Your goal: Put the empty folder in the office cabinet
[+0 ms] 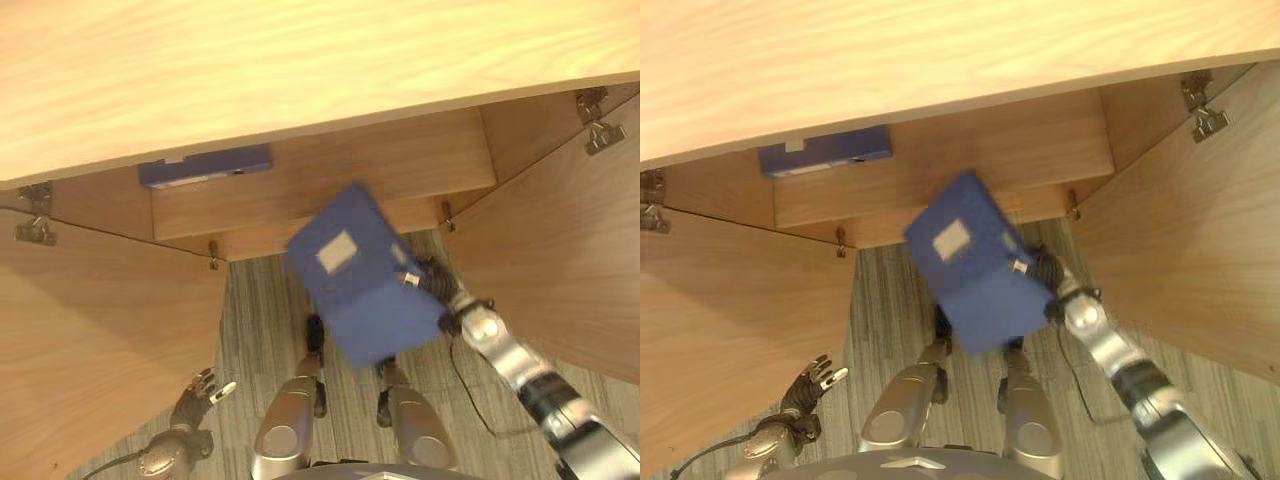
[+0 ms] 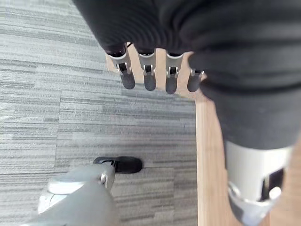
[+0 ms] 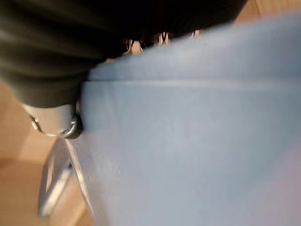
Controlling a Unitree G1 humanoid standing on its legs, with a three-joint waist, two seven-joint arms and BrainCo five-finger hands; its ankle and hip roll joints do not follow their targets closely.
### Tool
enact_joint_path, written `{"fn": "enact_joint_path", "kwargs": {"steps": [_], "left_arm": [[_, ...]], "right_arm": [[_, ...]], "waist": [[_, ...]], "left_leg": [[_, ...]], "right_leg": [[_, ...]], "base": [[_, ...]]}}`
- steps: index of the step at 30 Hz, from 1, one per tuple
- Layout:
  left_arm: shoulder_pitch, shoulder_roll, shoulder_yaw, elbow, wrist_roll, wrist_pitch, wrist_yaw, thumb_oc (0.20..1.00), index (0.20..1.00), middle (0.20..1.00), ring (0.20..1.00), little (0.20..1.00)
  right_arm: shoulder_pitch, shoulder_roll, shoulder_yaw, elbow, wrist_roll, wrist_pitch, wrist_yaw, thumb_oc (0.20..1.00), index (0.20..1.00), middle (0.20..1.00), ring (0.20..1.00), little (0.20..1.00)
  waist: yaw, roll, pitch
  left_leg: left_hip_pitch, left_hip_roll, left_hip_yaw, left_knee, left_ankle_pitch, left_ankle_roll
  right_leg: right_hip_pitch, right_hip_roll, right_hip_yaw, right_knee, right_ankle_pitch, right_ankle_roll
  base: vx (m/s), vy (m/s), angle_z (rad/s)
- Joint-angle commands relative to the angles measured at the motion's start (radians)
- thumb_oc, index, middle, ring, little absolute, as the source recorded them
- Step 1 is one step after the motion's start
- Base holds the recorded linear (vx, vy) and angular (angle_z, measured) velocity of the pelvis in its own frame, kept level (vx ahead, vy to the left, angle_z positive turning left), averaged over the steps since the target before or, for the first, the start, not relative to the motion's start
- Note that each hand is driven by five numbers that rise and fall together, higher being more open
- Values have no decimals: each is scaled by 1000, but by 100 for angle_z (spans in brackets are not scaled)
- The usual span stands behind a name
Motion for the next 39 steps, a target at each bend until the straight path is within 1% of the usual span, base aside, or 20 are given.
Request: {"fn": "enact_joint_path", "kwargs": {"steps": [1, 4, 7, 9, 14, 16, 18, 19, 20, 24, 26, 27, 28, 29, 30, 31, 35, 36, 38, 39], "left_arm": [[41, 69, -22, 2, 25, -16, 18, 1000, 1000, 1000, 1000, 1000], [34, 74, -32, 22, 47, -3, 17, 1000, 1000, 1000, 1000, 1000], [18, 81, -28, 31, 50, 7, 16, 1000, 1000, 1000, 1000, 1000], [2, 88, -28, 42, 49, 5, 21, 1000, 1000, 1000, 1000, 1000], [-40, 101, -53, 55, 47, 10, 18, 1000, 1000, 1000, 1000, 1000], [-56, 104, -66, 54, 47, 10, 17, 1000, 1000, 1000, 1000, 1000], [-61, 103, -71, 52, 44, 11, 17, 1000, 1000, 1000, 1000, 1000], [-70, 96, -88, 57, 45, 10, 21, 1000, 1000, 1000, 1000, 1000], [-73, 96, -89, 58, 45, 10, 21, 1000, 1000, 1000, 1000, 1000], [-93, 79, -127, 62, 34, 6, 43, 1000, 1000, 1000, 1000, 1000], [-111, 68, -158, 68, 46, 5, 52, 1000, 1000, 1000, 1000, 1000], [-121, 60, -171, 71, 49, 4, 57, 1000, 1000, 1000, 1000, 1000], [-121, 60, -171, 71, 49, 4, 57, 1000, 1000, 1000, 1000, 1000], [-127, 39, -204, 67, 44, 8, 61, 1000, 1000, 1000, 1000, 1000], [-128, 33, -213, 67, 44, 8, 64, 1000, 1000, 1000, 1000, 1000], [-132, 22, -237, 66, 45, 10, 71, 1000, 1000, 1000, 1000, 1000], [-139, -6, -281, 60, 43, 10, 81, 1000, 1000, 1000, 1000, 1000], [-140, -6, -282, 59, 43, 10, 82, 1000, 1000, 1000, 1000, 1000], [-150, -15, -308, 50, 44, 9, 92, 1000, 1000, 1000, 1000, 1000], [-159, -25, -327, 47, 42, 8, 100, 1000, 1000, 1000, 1000, 1000]], "right_arm": [[-28, -33, -25, -17, 123, -33, -89, 200, 200, 200, 200, 200], [-127, -35, -78, 68, 177, -19, -129, 200, 200, 200, 200, 200], [-173, -32, -102, 149, 229, -15, -134, 200, 200, 200, 200, 200], [-216, -29, -131, 218, 286, -13, -140, 200, 200, 200, 200, 200], [-289, -22, -202, 387, 425, -13, -156, 200, 200, 200, 200, 200], [-324, -12, -248, 456, 498, -18, -173, 200, 200, 200, 200, 200], [-336, -10, -263, 484, 519, -20, -176, 200, 200, 200, 200, 200], [-370, -1, -301, 550, 580, -20, -197, 200, 200, 200, 200, 200], [-374, -2, -301, 554, 582, -22, -195, 200, 200, 200, 200, 200], [-442, 19, -349, 633, 696, -32, -243, 200, 200, 200, 200, 200], [-451, 21, -372, 657, 755, -40, -259, 200, 200, 200, 200, 200], [-462, 22, -384, 674, 779, -45, -263, 200, 200, 200, 200, 200], [-462, 22, -384, 674, 779, -45, -263, 200, 200, 200, 200, 200], [-503, 19, -394, 708, 823, -46, -287, 200, 200, 200, 200, 200], [-522, 16, -397, 721, 836, -47, -292, 200, 200, 200, 200, 200], [-560, 21, -397, 747, 859, -51, -308, 200, 200, 200, 200, 200], [-615, 25, -414, 781, 898, -77, -355, 200, 200, 200, 200, 200], [-616, 25, -414, 781, 897, -77, -356, 200, 200, 200, 200, 200], [-635, 29, -434, 794, 913, -94, -394, 200, 200, 200, 200, 200], [-657, 31, -450, 800, 941, -114, -420, 200, 200, 200, 200, 200]], "waist": [[32, -38, -105], [62, -41, -104], [74, -39, -85], [79, -32, -61], [71, -17, -53], [64, -14, -53], [62, -9, -52], [57, -9, -52], [58, -5, -51], [53, 0, -38], [53, -4, -41], [54, -5, -45], [54, -5, -45], [58, 1, -56], [60, 8, -57], [64, 29, -59], [69, 71, -67], [69, 73, -67], [75, 100, -70], [78, 120, -71]], "left_leg": [[-17, -6, -38, -9, -59, -38], [2, -31, -45, 16, -89, -17], [14, -44, -49, 74, -129, -1], [29, -48, -56, 102, -145, -1], [62, -64, -87, 99, -167, -2], [78, -71, -108, 106, -188, -4], [83, -67, -117, 116, -200, -6], [102, -70, -134, 125, -221, -8], [102, -67, -135, 128, -225, -9], [142, -70, -168, 173, -281, -16], [154, -83, -187, 193, -311, -21], [150, -90, -193, 206, -319, -22], [150, -90, -193, 206, -319, -22], [138, -92, -201, 224, -332, -25], [130, -90, -202, 235, -336, -26], [119, -82, -210, 238, -342, -32], [115, -58, -219, 202, -328, -46], [116, -56, -219, 199, -328, -46], [118, -39, -225, 173, -316, -54], [116, -30, -230, 156, -306, -58]], "right_leg": [[-66, -129, 0, 13, 53, 108], [-41, -156, -9, 33, 37, 119], [-59, -192, -18, 153, 28, 127], [-73, -212, -27, 199, 43, 130], [-97, -208, -50, 117, 88, 125], [-126, -204, -61, 63, 104, 130], [-128, -199, -69, 43, 107, 132], [-157, -195, -77, 13, 117, 138], [-155, -192, -80, 13, 116, 138], [-210, -190, -96, -1, 131, 145], [-205, -197, -89, -4, 147, 148], [-204, -202, -83, -4, 167, 148], [-204, -202, -83, -4, 167, 148], [-198, -207, -74, -4, 191, 144], [-198, -208, -76, -4, 197, 143], [-198, -204, -82, -1, 200, 137], [-210, -187, -93, 5, 189, 125], [-211, -186, -94, 5, 189, 125], [-219, -173, -94, 7, 173, 117], [-223, -165, -90, 9, 163, 112]], "base": [[38, 142, 6], [58, 204, 6], [47, 128, 14], [78, 83, 16], [112, 8, 18], [164, -42, 20], [162, -52, 25], [182, -62, 41], [213, -76, 45], [197, -85, 66], [178, -118, 32], [93, -78, -5], [125, -120, 12], [126, -128, 42], [202, -199, 41], [152, -153, 22], [111, -82, 5], [77, -43, 10], [87, -55, 4], [99, -69, 7]]}}
